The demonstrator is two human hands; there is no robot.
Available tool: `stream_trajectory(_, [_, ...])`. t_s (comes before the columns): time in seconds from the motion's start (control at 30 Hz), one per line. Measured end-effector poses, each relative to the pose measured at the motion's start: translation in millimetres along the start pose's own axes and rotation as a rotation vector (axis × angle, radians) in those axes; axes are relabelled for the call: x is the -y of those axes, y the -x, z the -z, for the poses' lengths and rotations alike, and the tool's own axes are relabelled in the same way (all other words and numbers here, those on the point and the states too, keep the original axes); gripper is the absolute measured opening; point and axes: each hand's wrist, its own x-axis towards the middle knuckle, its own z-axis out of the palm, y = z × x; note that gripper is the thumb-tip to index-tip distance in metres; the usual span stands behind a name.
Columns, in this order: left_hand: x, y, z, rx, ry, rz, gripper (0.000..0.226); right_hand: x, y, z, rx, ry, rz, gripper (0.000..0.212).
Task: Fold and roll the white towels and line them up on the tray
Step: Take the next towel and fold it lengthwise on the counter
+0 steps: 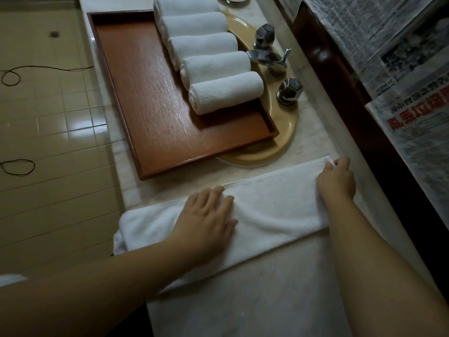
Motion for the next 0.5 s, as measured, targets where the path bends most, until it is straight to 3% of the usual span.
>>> stream_trajectory(0.13, [15.4, 28.0, -7.4, 0.194, -0.011, -0.048, 0.084, 0.0, -3.3, 2.0, 0.042, -0.028, -0.018, 0.023])
stream_trajectory(0.4, [22.6, 31.7, -6.1, 0.213, 0.006, -0.066, 0.105, 1.9, 1.1, 12.2, 0.064, -0.07, -0.035, 0.026])
stream_trajectory(0.5, [24.7, 32.1, -5.2, 0.21, 0.009, -0.073, 0.111, 6.3, 11.1, 7.9, -0.081, 0.088, 0.051, 0.036])
